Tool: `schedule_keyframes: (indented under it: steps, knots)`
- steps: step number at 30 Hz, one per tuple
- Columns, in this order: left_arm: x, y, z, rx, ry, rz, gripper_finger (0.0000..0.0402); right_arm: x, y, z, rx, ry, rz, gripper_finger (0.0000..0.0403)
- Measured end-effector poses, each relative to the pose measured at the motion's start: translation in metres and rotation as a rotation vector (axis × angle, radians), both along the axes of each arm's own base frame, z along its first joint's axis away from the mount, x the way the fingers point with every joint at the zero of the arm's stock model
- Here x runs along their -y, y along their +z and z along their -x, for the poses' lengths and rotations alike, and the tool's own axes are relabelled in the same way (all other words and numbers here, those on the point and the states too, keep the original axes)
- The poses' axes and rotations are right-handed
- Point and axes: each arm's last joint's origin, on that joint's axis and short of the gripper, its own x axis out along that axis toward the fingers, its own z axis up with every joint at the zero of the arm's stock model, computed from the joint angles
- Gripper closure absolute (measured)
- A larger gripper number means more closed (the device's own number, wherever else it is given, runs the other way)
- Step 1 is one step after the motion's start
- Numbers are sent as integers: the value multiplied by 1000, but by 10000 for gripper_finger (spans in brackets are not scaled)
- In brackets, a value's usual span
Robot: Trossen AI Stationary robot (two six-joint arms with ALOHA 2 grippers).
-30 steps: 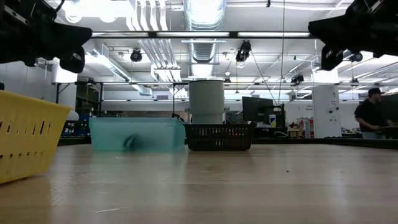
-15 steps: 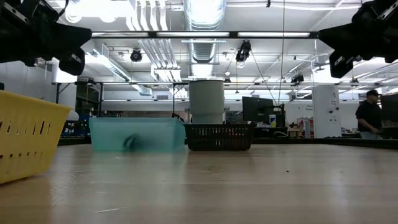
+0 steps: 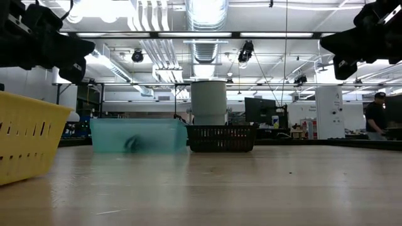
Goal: Pick and place items into bin
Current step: Return to Home Position
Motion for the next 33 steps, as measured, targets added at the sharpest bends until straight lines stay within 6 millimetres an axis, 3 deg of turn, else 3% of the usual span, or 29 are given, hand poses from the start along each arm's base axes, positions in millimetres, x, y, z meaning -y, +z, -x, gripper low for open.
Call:
schedule_keyframes:
  steps: [7, 33]
  knots:
    - [0, -2, -1, -20, 1, -70, 402, -1, 0, 0, -12, 17, 218, 394]
    - [0, -2, -1, -24, 2, -77, 402, -1, 0, 0, -10, 21, 164, 394]
